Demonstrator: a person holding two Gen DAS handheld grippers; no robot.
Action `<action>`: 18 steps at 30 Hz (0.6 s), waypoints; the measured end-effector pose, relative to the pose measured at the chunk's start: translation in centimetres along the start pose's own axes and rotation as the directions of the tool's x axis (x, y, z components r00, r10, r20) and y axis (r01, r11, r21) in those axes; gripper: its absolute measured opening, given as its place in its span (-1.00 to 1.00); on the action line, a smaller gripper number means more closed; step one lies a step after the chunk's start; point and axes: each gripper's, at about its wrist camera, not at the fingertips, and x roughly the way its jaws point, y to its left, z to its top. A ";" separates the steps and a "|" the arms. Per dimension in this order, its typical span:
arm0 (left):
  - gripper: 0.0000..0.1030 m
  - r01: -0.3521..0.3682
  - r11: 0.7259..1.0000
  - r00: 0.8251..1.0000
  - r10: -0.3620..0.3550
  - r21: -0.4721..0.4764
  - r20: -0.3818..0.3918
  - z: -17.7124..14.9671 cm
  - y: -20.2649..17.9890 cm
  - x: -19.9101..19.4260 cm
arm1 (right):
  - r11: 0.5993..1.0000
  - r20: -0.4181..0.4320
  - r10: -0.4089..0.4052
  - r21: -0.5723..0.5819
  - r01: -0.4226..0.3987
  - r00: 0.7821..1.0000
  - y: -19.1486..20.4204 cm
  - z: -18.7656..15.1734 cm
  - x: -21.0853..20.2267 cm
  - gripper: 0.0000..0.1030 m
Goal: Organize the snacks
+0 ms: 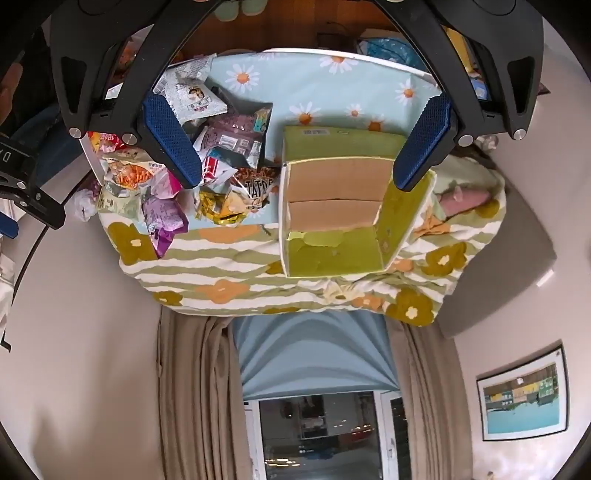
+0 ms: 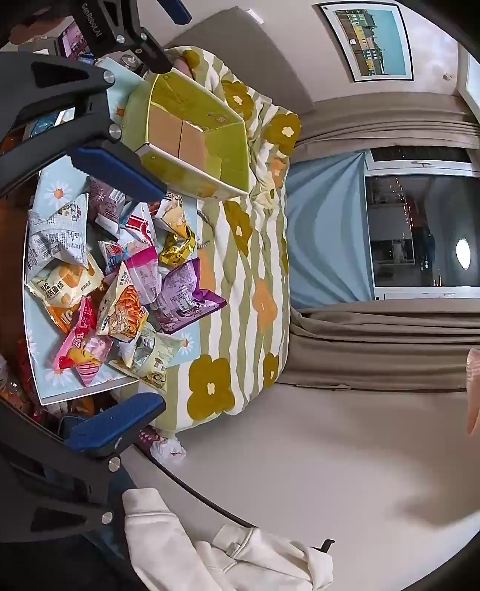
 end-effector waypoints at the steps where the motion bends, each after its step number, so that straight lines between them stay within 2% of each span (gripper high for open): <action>1: 1.00 0.000 1.000 1.000 0.000 -0.003 0.000 0.0 0.1 0.0 | 1.000 0.009 0.000 0.000 0.000 1.000 0.0 0.0 0.0 0.99; 7: 1.00 0.009 1.000 1.000 -0.009 0.004 -0.005 -0.2 -0.7 0.0 | 1.000 -0.004 0.002 0.001 -0.002 1.000 0.0 0.0 0.1 0.99; 15: 1.00 -0.022 1.000 1.000 0.022 0.000 -0.013 -0.4 -0.9 0.2 | 1.000 -0.017 0.016 0.010 -0.016 1.000 -1.0 -0.3 -0.1 0.99; 18: 1.00 -0.026 1.000 1.000 0.026 -0.008 -0.012 -0.5 -0.9 0.0 | 1.000 -0.024 0.014 0.002 -0.014 1.000 -0.3 -0.3 0.5 0.99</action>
